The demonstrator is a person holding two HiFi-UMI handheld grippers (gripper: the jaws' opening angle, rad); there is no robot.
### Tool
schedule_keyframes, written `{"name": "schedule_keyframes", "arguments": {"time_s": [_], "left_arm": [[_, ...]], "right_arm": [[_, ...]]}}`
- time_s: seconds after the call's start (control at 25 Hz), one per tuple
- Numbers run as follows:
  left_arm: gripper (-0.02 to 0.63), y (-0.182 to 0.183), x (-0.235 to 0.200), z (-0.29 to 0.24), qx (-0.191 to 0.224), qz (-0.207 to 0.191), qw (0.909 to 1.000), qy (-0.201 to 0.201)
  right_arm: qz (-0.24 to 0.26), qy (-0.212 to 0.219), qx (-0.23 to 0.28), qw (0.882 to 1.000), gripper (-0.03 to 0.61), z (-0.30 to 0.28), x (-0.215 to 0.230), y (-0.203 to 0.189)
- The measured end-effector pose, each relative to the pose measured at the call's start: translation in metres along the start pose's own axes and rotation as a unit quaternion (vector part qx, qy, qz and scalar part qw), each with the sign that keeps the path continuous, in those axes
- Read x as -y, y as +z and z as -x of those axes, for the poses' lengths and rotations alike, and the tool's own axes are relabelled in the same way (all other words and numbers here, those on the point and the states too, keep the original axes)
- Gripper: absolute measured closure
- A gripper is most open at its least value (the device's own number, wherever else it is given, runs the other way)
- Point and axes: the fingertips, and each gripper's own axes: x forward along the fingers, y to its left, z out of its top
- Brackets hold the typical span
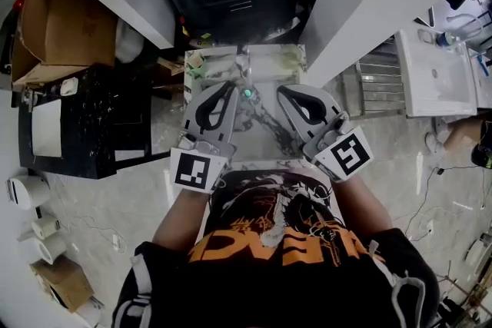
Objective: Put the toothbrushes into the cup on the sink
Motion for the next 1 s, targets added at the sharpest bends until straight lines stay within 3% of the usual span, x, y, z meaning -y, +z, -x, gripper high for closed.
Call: {"name": "schedule_keyframes", "arguments": {"time_s": [0.44, 1.0], "left_arm": [[0.591, -0.001, 0.058, -0.014, -0.012, 0.0, 0.9982, -0.058], [0.591, -0.001, 0.06, -0.02, -0.012, -0.008, 0.9976, -0.068]], "right_arm": [[0.024, -0.01, 0.001, 1.0, 0.565, 0.027, 0.008, 0.008], [0.042, -0.012, 0.004, 0.999, 0.565, 0.03, 0.019, 0.014]]}}
